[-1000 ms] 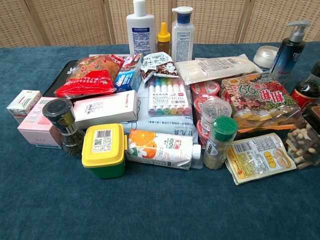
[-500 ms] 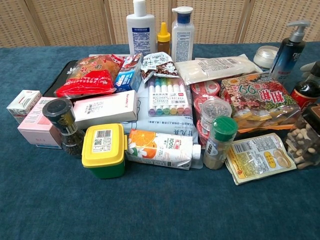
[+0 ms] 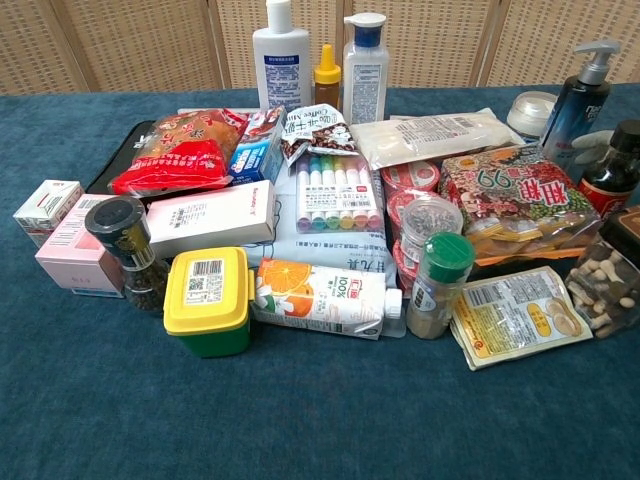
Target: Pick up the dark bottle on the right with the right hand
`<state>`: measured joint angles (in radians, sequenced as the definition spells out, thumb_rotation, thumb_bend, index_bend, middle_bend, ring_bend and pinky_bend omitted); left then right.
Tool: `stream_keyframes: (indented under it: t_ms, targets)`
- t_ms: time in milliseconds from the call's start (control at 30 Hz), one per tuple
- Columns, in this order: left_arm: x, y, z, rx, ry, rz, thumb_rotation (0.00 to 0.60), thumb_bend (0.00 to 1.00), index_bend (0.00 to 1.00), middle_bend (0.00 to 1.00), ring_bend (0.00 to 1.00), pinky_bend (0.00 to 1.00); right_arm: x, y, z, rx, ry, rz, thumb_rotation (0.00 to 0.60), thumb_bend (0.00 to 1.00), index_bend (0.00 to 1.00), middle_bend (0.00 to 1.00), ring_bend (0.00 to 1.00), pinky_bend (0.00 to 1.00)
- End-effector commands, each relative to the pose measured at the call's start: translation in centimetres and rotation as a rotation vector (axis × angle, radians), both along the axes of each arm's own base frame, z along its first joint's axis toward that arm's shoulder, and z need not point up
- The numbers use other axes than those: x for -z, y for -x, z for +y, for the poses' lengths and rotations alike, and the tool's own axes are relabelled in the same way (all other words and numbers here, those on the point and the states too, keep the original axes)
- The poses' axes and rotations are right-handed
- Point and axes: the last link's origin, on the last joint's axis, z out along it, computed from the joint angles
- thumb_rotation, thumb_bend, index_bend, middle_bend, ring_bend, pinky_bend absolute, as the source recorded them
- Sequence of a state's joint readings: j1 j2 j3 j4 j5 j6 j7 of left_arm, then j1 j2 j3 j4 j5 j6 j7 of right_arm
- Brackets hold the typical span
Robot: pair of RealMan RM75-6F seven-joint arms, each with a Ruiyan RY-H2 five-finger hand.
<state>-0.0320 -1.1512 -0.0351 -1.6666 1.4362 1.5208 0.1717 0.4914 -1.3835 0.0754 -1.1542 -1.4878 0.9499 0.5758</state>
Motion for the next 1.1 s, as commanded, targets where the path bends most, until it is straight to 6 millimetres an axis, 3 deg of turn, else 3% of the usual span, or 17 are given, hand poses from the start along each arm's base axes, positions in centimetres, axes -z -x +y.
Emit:
stream_keyframes:
  t_ms: [33, 133, 233, 300, 367, 400, 467, 567, 633, 733, 1100]
  targets:
    - [0.0, 0.0, -0.1, -0.003, -0.002, 0.000, 0.495, 0.18, 0.18, 0.14, 0.09, 0.00, 0.2, 0.1, -0.4, 0.006, 0.002, -0.010, 0.586, 0.29, 0.00, 0.02, 0.00, 0.00]
    - [-0.1, 0.0, -0.1, -0.003, -0.004, -0.001, 0.496, 0.18, 0.18, 0.14, 0.09, 0.00, 0.3, 0.3, -0.9, 0.009, 0.004, -0.010, 0.583, 0.29, 0.00, 0.11, 0.03, 0.00]
    - [-0.1, 0.0, -0.2, -0.004, -0.007, -0.002, 0.495, 0.18, 0.18, 0.14, 0.09, 0.00, 0.4, 0.4, -1.2, 0.011, 0.010, -0.016, 0.597, 0.29, 0.02, 0.23, 0.16, 0.00]
    - [-0.1, 0.1, -0.3, -0.005, -0.010, -0.003, 0.495, 0.18, 0.18, 0.14, 0.09, 0.00, 0.5, 0.5, -1.4, 0.015, 0.012, -0.022, 0.600, 0.29, 0.12, 0.36, 0.30, 0.00]
    - [-0.1, 0.1, -0.3, -0.005, -0.012, -0.003, 0.494, 0.18, 0.18, 0.14, 0.09, 0.00, 0.6, 0.5, -1.5, 0.016, 0.019, -0.032, 0.600, 0.29, 0.28, 0.52, 0.49, 0.03]
    - [-0.2, 0.1, -0.4, -0.005, -0.012, -0.003, 0.495, 0.18, 0.19, 0.14, 0.09, 0.00, 0.5, 0.6, -1.6, 0.015, 0.025, -0.037, 0.600, 0.29, 0.35, 0.59, 0.57, 0.08]
    - [-0.2, 0.1, -0.4, -0.005, -0.013, -0.003, 0.495, 0.18, 0.19, 0.14, 0.09, 0.00, 0.4, 0.7, -1.7, 0.017, 0.042, -0.050, 0.600, 0.29, 0.46, 0.75, 0.76, 0.26]
    - [-0.2, 0.1, -0.4, -0.003, -0.014, -0.003, 0.493, 0.18, 0.20, 0.14, 0.09, 0.00, 0.2, 0.9, -1.9, 0.020, 0.062, -0.062, 0.600, 0.29, 0.57, 0.88, 0.94, 0.46]
    - [-0.2, 0.1, -0.4, -0.004, -0.014, -0.004, 0.494, 0.18, 0.20, 0.14, 0.09, 0.00, 0.0, 1.0, -1.9, 0.023, 0.068, -0.067, 0.600, 0.29, 0.60, 0.94, 1.00, 0.53]
    - [-0.2, 0.1, -0.4, -0.005, -0.015, -0.006, 0.497, 0.18, 0.21, 0.14, 0.09, 0.00, -0.3, 1.1, -1.9, 0.025, 0.081, -0.071, 0.600, 0.30, 0.63, 0.98, 1.00, 0.58]
    - [0.0, 0.0, 0.0, 0.007, -0.009, -0.009, 0.501, 0.18, 0.21, 0.15, 0.09, 0.00, -3.0, -0.2, -1.7, 0.002, 0.150, -0.107, 0.600, 0.30, 0.65, 1.00, 1.00, 0.60]
